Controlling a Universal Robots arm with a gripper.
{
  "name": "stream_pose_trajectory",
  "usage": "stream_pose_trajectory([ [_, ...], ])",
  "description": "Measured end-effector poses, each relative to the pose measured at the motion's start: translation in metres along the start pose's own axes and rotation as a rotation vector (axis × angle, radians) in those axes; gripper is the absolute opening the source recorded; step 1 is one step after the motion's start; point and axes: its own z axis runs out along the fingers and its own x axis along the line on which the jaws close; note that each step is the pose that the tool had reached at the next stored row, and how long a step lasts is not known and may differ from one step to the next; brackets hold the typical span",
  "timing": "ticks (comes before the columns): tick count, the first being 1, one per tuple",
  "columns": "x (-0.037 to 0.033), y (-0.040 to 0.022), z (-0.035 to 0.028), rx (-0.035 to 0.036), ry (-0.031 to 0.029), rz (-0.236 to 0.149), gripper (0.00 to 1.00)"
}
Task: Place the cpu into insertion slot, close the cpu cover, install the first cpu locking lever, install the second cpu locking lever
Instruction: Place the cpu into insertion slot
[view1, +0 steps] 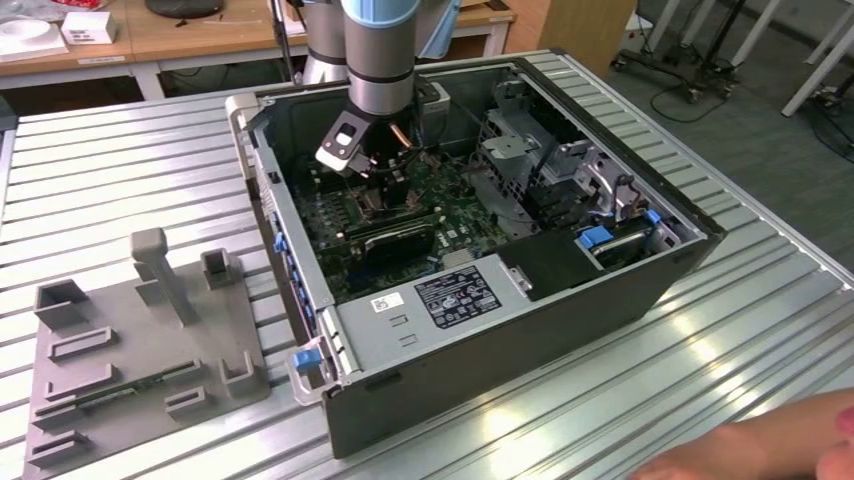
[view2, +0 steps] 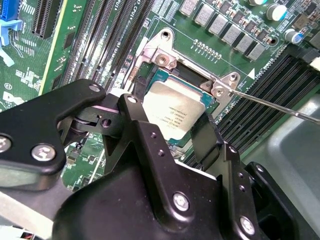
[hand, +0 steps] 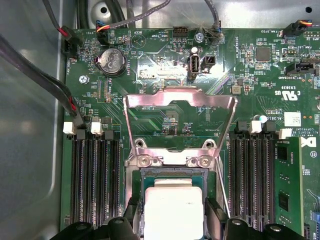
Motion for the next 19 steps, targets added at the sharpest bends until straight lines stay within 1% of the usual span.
stream_pose_trajectory([
  [17,0.0000,0.0000,-0.0011,0.0000,0.0000,0.000,0.62],
  [19,-0.0001,0.0000,-0.0013,0.0002,-0.0008,0.000,0.61],
])
